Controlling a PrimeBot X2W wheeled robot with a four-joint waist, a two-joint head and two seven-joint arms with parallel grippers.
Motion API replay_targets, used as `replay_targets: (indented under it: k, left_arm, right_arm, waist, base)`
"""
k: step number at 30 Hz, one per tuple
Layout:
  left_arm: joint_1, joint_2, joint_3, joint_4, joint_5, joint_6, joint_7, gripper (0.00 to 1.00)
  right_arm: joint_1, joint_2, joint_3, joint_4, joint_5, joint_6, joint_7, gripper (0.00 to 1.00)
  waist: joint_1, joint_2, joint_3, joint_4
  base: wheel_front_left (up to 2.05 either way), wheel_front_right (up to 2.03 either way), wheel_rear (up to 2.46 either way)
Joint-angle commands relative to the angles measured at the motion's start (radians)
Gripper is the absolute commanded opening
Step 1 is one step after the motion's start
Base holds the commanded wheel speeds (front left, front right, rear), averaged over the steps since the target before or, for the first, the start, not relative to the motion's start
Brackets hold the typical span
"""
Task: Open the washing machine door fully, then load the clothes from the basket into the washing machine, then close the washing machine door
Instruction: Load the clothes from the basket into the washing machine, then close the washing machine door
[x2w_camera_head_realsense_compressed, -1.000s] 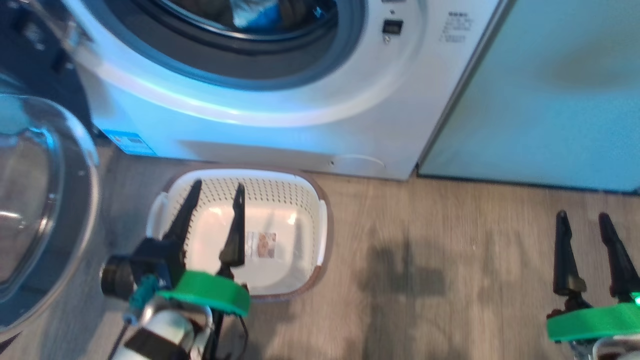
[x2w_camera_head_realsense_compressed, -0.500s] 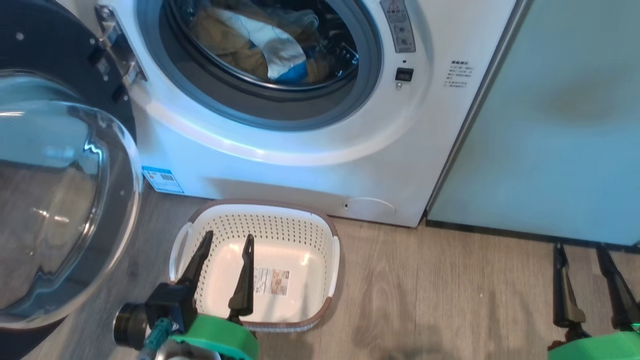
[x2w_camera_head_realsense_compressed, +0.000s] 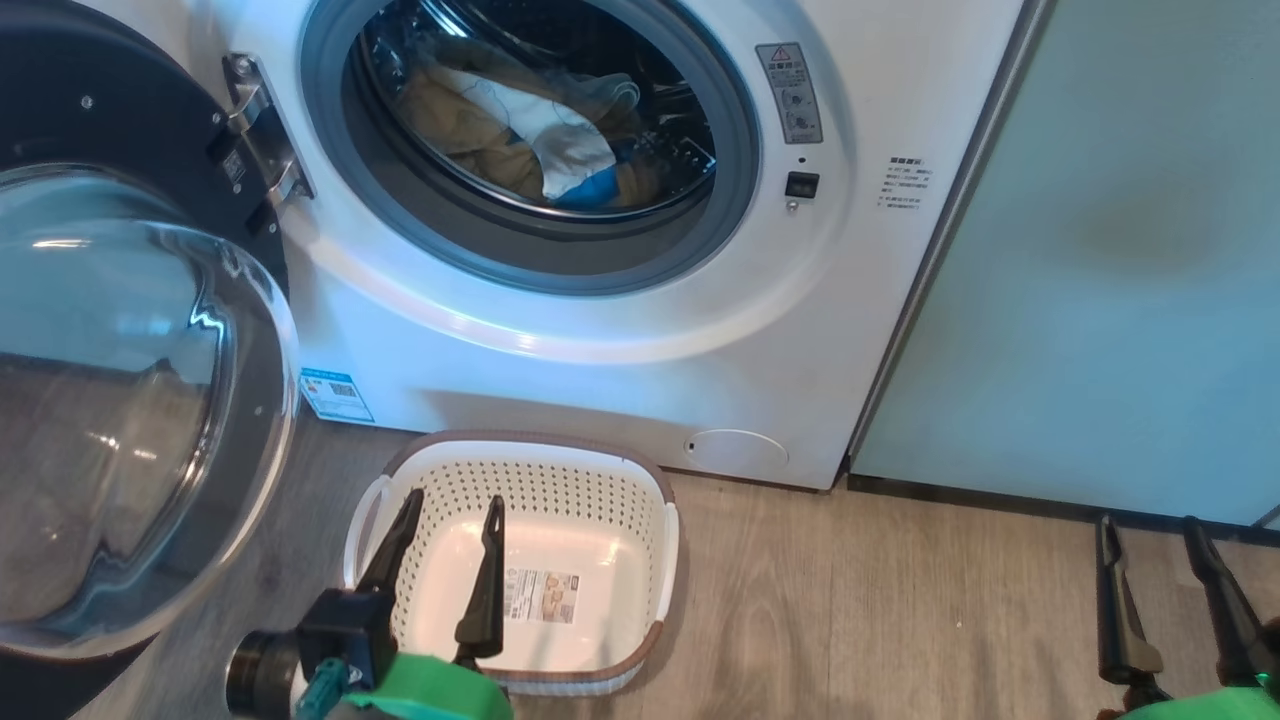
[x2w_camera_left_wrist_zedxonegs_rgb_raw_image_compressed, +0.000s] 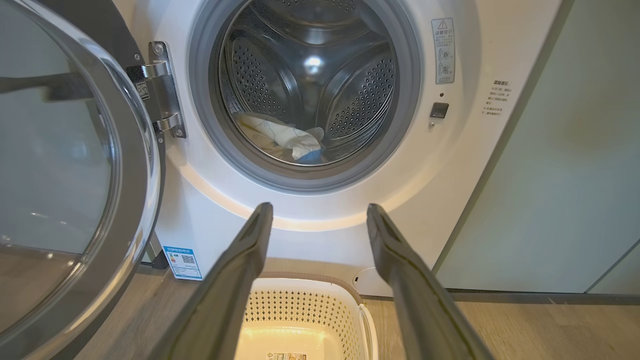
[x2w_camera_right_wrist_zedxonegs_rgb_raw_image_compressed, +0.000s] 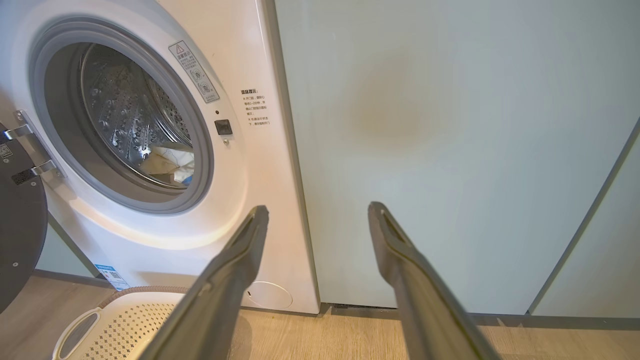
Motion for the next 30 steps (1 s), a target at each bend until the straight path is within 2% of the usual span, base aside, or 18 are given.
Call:
replay_targets:
  k: [1,15,30]
  left_arm:
    - [-0.026,0.006,0.047,-0.023,0.008,0.164,-0.011,1.0]
    - [-0.021,-0.006,0.04,-0.007,0.008,0.151,-0.011,1.0]
    - [-0.03,-0.002,0.033,0.003,0.021,0.161,-0.01,1.0]
  right_arm:
    - [-0.014,-0.013,0.023,-0.04,-0.001,-0.003,0.0,1.0]
    - [-0.003,-0.013,0.019,-0.04,0.007,-0.003,0.005,1.0]
    - [-0.002,-0.013,0.017,-0.038,0.011,-0.003,0.003,1.0]
  waist:
    - [0.0,0.0,-0.003,-0.001]
    - [0.0,0.0,-0.016,0.009]
    - [0.0,0.0,-0.018,0.024]
  base:
    - [0.0,0.0,0.0]
    - [0.0,0.0,0.0]
    - [-0.25,0.25,0.0]
